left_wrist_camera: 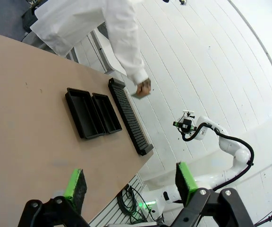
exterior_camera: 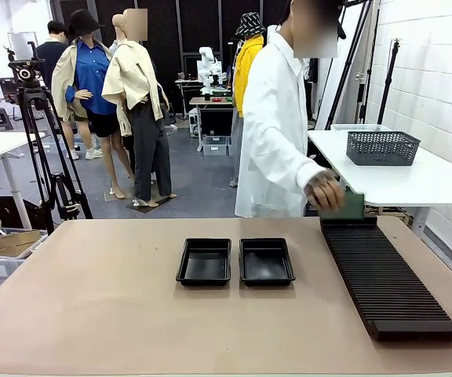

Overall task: Inspect and transfer BCBs to ESD trays.
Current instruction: Pick up the Blank PCB from the PCB Rack and place it in the left ESD tray.

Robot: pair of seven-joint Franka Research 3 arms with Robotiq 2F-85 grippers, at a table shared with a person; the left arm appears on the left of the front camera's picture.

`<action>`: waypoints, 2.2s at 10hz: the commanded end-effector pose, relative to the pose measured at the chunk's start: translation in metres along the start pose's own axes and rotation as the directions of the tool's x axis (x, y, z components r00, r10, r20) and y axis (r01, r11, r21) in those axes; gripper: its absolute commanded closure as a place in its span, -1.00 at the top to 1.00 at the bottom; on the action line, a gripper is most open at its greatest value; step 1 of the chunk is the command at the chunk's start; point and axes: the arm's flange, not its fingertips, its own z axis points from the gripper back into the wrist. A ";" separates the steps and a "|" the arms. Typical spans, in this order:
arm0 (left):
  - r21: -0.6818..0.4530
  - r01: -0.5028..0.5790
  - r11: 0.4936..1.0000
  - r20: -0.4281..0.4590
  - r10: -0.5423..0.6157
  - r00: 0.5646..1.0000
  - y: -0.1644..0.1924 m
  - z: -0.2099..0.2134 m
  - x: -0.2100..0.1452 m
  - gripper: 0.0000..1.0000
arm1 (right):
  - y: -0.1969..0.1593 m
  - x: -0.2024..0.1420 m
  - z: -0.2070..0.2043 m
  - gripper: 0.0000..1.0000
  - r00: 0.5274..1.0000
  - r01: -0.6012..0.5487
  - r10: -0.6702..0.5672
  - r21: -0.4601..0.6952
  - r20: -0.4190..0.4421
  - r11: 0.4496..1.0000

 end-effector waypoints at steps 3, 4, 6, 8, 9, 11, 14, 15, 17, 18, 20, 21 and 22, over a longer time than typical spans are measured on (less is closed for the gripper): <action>-0.008 -0.006 1.000 0.002 0.006 1.000 -0.001 0.002 -0.001 1.00 | 0.000 -0.001 -0.001 1.00 1.000 -0.001 0.001 0.009 0.005 1.000; -0.008 -0.006 1.000 0.002 0.006 1.000 -0.001 0.002 -0.001 1.00 | 0.000 -0.001 -0.001 1.00 1.000 -0.001 0.001 0.009 0.005 1.000; -0.008 -0.006 1.000 0.002 0.006 1.000 -0.001 0.002 -0.001 1.00 | 0.000 -0.001 -0.001 1.00 1.000 -0.001 0.001 0.009 0.005 1.000; -0.008 -0.006 1.000 0.002 0.006 1.000 -0.001 0.002 -0.001 1.00 | 0.000 -0.001 -0.001 1.00 1.000 -0.001 0.001 0.009 0.005 1.000; -0.008 -0.006 1.000 0.002 0.006 1.000 -0.001 0.002 -0.001 1.00 | 0.000 -0.001 -0.001 1.00 1.000 -0.001 0.001 0.009 0.005 1.000; -0.008 -0.006 1.000 0.002 0.006 1.000 -0.001 0.002 -0.001 1.00 | 0.000 -0.001 -0.001 1.00 1.000 -0.001 0.001 0.009 0.005 1.000; -0.008 -0.006 1.000 0.002 0.006 1.000 -0.001 0.002 -0.001 1.00 | 0.000 -0.001 -0.001 1.00 1.000 -0.001 0.001 0.009 0.005 1.000; -0.008 -0.006 1.000 0.002 0.006 1.000 -0.001 0.002 -0.001 1.00 | 0.000 -0.001 -0.001 1.00 1.000 -0.001 0.001 0.009 0.005 1.000; -0.008 -0.006 1.000 0.002 0.006 1.000 -0.001 0.002 -0.001 1.00 | 0.000 -0.001 -0.001 1.00 1.000 -0.001 0.001 0.009 0.005 1.000; -0.008 -0.006 1.000 0.002 0.006 1.000 -0.001 0.002 -0.001 1.00 | 0.000 -0.001 -0.001 1.00 1.000 -0.001 0.001 0.009 0.005 1.000; -0.008 -0.006 1.000 0.002 0.006 1.000 -0.001 0.002 -0.001 1.00 | 0.000 -0.001 -0.001 1.00 1.000 -0.001 0.001 0.009 0.005 1.000; -0.008 -0.006 1.000 0.002 0.006 1.000 -0.001 0.002 -0.001 1.00 | 0.000 -0.001 -0.001 1.00 1.000 -0.001 0.001 0.009 0.005 1.000; -0.008 -0.006 1.000 0.002 0.006 1.000 -0.001 0.002 -0.001 1.00 | 0.000 -0.001 -0.001 1.00 1.000 -0.001 0.001 0.009 0.005 1.000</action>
